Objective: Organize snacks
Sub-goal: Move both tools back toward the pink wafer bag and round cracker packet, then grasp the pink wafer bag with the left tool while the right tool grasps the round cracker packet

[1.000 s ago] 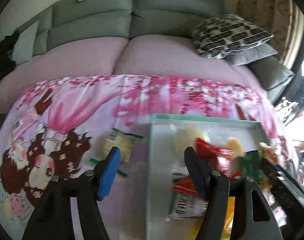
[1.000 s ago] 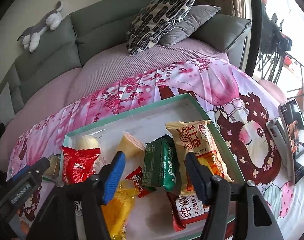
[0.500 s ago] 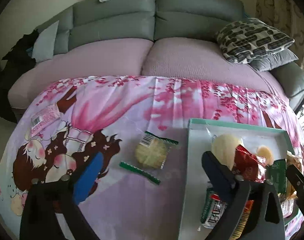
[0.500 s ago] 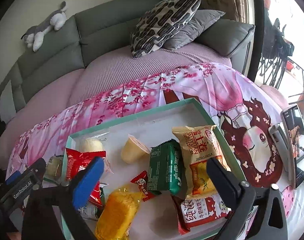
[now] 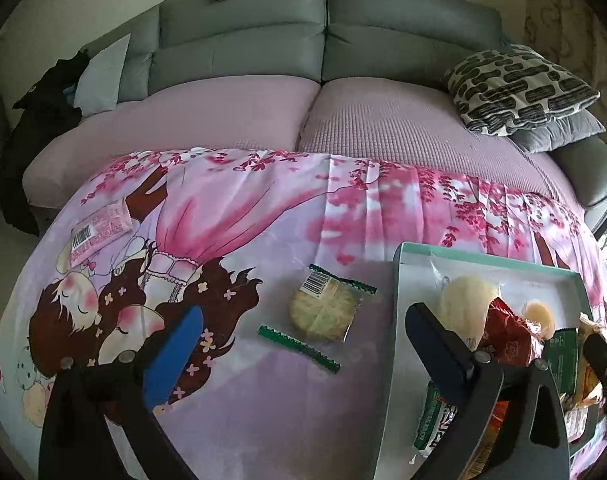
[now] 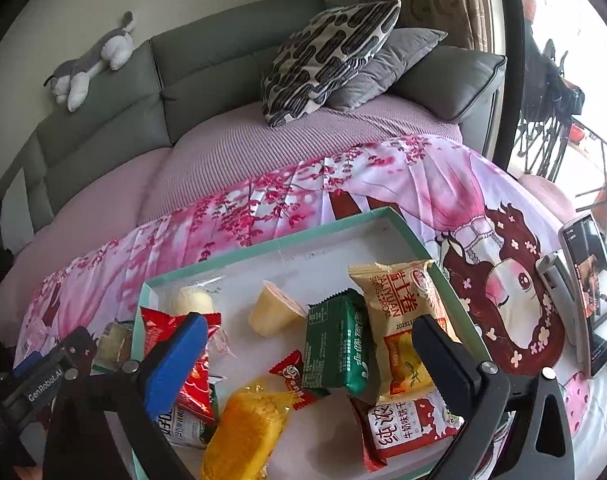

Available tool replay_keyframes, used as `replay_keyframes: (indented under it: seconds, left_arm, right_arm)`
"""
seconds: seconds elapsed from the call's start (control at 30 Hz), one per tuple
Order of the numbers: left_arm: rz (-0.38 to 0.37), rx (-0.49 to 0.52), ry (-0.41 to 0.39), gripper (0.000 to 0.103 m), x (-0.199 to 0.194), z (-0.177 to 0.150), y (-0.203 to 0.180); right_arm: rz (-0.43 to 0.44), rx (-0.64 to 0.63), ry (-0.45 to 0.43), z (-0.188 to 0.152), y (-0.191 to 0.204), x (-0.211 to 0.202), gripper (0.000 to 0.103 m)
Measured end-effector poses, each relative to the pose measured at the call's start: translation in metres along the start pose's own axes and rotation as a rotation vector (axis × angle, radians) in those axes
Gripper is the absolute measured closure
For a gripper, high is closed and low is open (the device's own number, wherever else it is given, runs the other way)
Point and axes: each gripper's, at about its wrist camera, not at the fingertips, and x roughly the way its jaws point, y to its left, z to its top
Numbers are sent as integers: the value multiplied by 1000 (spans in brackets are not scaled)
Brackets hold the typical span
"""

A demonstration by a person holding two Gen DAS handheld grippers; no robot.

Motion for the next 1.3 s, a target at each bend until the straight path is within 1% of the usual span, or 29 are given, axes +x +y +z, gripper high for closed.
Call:
replay_keyframes:
  seconds: [0.17, 0.33, 0.5, 0.67, 0.83, 0.93, 1.07, 1.1, 1.13, 1.17, 1.23, 1.3]
  left_arm:
    - [9, -1, -23, 2, -9, 4, 9]
    - [58, -7, -46, 2, -18, 7, 27]
    - [102, -67, -45, 2, -19, 9, 60]
    - [176, -143, -48, 2, -21, 9, 99]
    - [197, -187, -37, 2, -19, 7, 126]
    - [202, -207, -40, 2, -21, 6, 138]
    - [216, -239, -35, 2, -21, 3, 154]
    - [222, -247, -30, 2, -20, 2, 158]
    - [225, -253, -24, 2, -18, 1, 162]
    - [225, -256, -18, 2, -17, 0, 166]
    - [218, -259, -5, 2, -12, -3, 175]
    - [205, -264, 12, 2, -4, -4, 185]
  right_arm:
    - [25, 1, -30, 3, 12, -8, 0]
    - [94, -31, -43, 1, 38, -13, 0]
    - [124, -106, -22, -6, 73, -10, 0]
    - [146, -164, -15, -15, 104, -9, 0]
    - [174, -213, -13, -23, 131, -11, 0]
    - [222, -231, -14, -29, 144, -10, 0]
    - [332, -213, 25, -40, 162, 1, 0]
    - [353, -218, 38, -43, 167, 4, 1]
    - [366, -231, 46, -46, 173, 6, 6]
    - [368, -248, 50, -49, 179, 8, 10]
    - [361, -282, 54, -54, 189, 13, 14]
    - [352, -305, 78, -57, 198, 23, 19]
